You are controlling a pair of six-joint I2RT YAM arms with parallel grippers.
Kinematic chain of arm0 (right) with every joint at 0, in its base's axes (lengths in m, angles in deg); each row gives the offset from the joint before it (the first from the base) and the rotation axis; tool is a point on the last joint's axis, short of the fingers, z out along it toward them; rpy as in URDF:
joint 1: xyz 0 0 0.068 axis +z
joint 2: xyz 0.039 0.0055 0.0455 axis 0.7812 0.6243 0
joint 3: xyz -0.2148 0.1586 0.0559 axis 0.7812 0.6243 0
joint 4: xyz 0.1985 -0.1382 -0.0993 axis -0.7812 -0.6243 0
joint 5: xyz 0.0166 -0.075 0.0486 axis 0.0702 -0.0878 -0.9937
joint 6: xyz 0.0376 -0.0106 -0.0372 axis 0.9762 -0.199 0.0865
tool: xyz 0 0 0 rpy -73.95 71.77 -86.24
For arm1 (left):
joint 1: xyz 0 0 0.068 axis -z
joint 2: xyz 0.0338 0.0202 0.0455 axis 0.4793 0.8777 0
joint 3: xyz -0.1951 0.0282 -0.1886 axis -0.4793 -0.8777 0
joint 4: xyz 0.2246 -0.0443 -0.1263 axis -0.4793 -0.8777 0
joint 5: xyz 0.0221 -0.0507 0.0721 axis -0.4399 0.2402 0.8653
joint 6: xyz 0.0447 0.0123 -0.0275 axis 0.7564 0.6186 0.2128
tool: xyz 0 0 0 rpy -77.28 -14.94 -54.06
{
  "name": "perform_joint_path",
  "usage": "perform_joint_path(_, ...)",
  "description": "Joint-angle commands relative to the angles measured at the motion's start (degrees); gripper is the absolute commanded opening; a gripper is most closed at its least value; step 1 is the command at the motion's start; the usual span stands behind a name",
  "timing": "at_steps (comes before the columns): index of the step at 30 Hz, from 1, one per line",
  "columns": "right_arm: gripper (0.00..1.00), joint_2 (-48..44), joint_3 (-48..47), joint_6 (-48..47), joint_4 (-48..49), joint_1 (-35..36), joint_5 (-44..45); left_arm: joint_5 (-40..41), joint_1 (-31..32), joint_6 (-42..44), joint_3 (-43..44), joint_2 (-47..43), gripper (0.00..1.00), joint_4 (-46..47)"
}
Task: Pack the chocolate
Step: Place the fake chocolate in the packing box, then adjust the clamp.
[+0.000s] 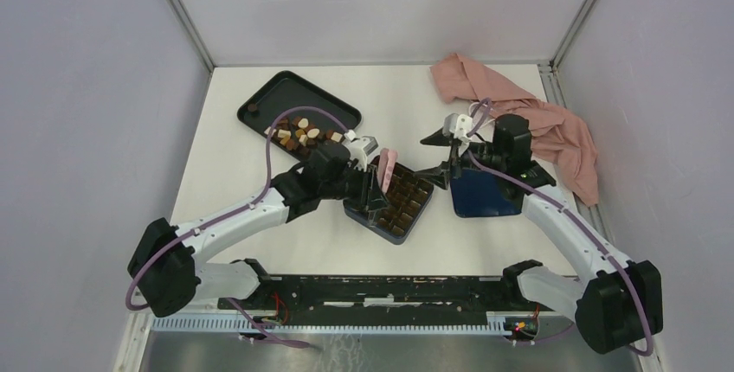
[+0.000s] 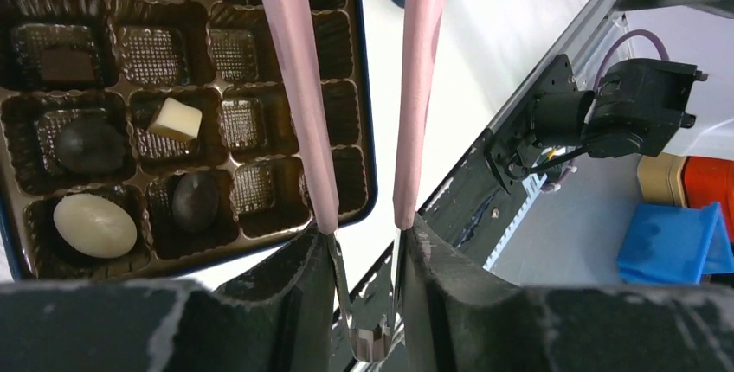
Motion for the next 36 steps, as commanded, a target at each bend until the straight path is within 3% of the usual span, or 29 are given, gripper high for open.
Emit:
perform_joint_path(1,0.85,-3.55,5.56,26.77,23.48,-2.01,-1.84,2.34,-0.01,1.89,-3.28,-2.73,0.34,13.25)
perform_joint_path(5,0.83,-5.03,12.56,53.52,38.07,-2.19,7.97,9.02,1.61,1.74,-6.81,-4.91,0.34,20.11)
perform_joint_path(8,0.84,-4.41,13.05,61.34,36.02,-1.44,14.08,14.47,4.61,2.91,-7.43,-4.43,0.34,22.81)
perform_joint_path(14,0.85,-3.30,11.93,59.73,32.90,3.60,16.66,20.32,8.22,4.66,-4.16,0.77,0.34,23.48)
perform_joint_path(27,0.80,0.22,11.16,59.04,26.66,8.18,24.87,23.12,13.48,7.17,0.68,6.39,0.34,23.24)
perform_joint_path(31,0.74,0.25,11.85,61.07,28.13,8.20,25.58,23.61,14.53,8.13,0.38,7.14,0.34,24.99)
perform_joint_path(36,0.58,-0.05,12.84,64.70,29.75,8.18,24.68,27.14,15.76,8.97,0.35,8.00,0.36,26.51)
